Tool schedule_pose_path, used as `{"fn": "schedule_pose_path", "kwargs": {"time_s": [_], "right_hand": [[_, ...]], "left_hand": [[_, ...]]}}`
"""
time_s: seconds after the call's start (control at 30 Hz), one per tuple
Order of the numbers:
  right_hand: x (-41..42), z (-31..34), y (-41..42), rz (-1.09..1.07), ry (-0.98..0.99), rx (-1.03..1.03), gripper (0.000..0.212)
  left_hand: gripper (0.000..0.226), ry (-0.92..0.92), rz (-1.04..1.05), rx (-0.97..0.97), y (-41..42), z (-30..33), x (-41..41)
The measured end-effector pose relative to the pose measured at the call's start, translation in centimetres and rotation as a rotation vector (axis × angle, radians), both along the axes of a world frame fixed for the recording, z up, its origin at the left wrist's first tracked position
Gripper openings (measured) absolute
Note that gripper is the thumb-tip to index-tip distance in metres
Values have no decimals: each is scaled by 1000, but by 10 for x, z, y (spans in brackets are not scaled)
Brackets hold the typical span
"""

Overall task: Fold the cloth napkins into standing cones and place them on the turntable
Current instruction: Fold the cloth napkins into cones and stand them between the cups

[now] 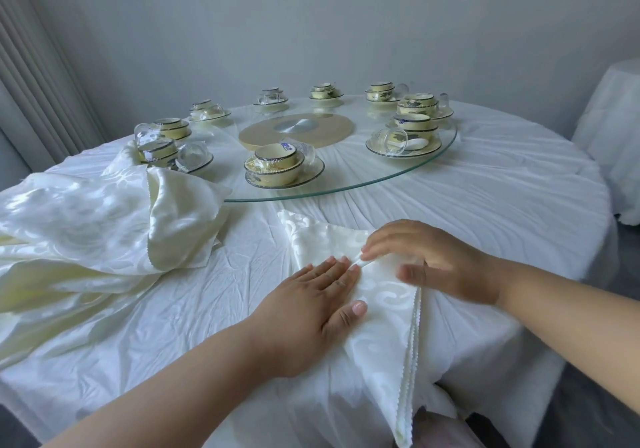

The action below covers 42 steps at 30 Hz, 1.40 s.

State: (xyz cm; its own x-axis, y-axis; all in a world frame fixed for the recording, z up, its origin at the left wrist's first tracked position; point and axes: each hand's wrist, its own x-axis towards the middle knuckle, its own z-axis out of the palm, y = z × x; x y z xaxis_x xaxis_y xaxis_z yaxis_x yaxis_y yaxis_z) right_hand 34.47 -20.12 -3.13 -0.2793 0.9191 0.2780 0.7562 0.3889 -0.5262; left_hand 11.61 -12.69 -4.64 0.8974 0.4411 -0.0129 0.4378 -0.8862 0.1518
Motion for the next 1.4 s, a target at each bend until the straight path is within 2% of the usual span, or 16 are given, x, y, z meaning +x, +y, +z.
{"fn": "schedule_pose_path", "kwargs": {"time_s": [0.1, 0.17, 0.23, 0.43, 0.53, 0.63, 0.7, 0.73, 0.83, 0.9, 0.97, 1.0, 1.07, 1.17, 1.3, 1.4], "right_hand": [[-14, 4, -21, 137, 53, -96, 59], [-16, 2, -25, 193, 31, -232, 62], [-15, 1, -26, 217, -1, -281, 66], [-23, -6, -30, 190, -152, -97, 60], [-31, -10, -30, 148, -128, 34, 37], [-33, -11, -26, 124, -29, 22, 15], [-31, -4, -18, 79, 141, -82, 16], [-29, 2, -13, 43, 227, -123, 26], [-24, 22, 6, -127, 381, -201, 49], [-25, 32, 24, -202, 464, -263, 50], [-28, 37, 46, -234, 509, -283, 39], [-31, 41, 55, -238, 489, -280, 38], [-30, 44, 75, -256, 411, -282, 51], [-16, 48, 83, -276, 358, -381, 69], [15, 32, 75, -253, 318, -451, 32], [22, 19, 76, -294, 350, -413, 21]], "left_hand": [[86, -14, 3, -29, 1, -1, 0], [87, -17, 5, -52, 2, -2, 0], [91, -21, 5, -71, 2, -1, 0], [90, -28, 18, -113, 1, 0, -1], [91, -21, 30, -131, 1, 1, 0], [77, -40, 42, -199, -2, 7, 0], [75, -114, 84, -331, 1, 10, -2], [79, -166, 111, -445, 4, 10, -3], [103, -265, 140, -892, 14, 16, -8], [88, -335, 147, -1064, 14, 24, -10], [55, -445, 235, -1050, 10, 28, -6], [42, -488, 292, -971, 10, 27, -2], [26, -563, 457, -816, 13, 22, 6], [29, -676, 654, -838, 20, 20, 17], [30, -736, 799, -862, 32, 22, 26], [31, -731, 877, -826, 36, 26, 33]]}}
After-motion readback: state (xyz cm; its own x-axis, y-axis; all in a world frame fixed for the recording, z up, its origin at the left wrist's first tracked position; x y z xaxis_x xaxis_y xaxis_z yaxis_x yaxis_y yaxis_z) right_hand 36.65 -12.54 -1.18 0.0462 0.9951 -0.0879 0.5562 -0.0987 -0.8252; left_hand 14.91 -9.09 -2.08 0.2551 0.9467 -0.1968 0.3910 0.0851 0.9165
